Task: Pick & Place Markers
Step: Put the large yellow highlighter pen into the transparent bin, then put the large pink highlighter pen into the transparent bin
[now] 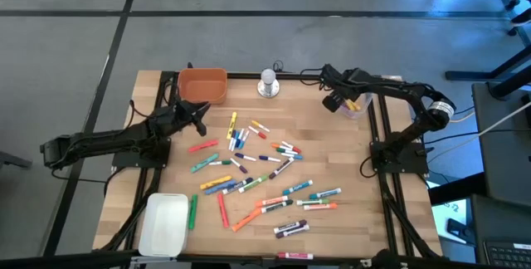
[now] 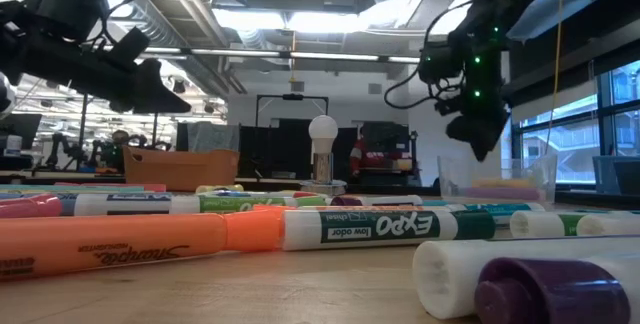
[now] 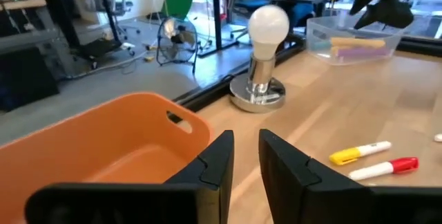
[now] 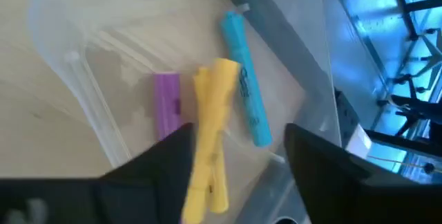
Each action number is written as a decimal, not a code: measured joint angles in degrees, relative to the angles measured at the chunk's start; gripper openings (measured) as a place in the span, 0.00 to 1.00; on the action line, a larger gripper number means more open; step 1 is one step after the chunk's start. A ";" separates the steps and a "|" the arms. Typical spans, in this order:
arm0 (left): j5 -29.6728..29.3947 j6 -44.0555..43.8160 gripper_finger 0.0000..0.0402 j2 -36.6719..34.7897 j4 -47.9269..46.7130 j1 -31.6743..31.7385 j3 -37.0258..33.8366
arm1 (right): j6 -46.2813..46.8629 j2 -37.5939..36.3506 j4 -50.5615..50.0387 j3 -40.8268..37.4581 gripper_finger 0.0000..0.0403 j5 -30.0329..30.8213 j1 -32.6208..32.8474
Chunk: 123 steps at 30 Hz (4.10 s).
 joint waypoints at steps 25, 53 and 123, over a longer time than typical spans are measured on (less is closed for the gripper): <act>9.26 -19.18 0.35 27.96 -37.25 -8.14 22.98 | -7.75 0.13 42.57 0.04 0.67 -27.78 19.37; 12.20 -21.24 0.20 44.89 -48.10 -13.45 26.78 | -5.88 6.08 43.51 0.02 0.67 -26.31 19.35; 14.95 -11.83 0.29 47.51 21.84 -8.16 23.37 | 5.55 26.34 68.77 9.14 0.16 -60.58 20.65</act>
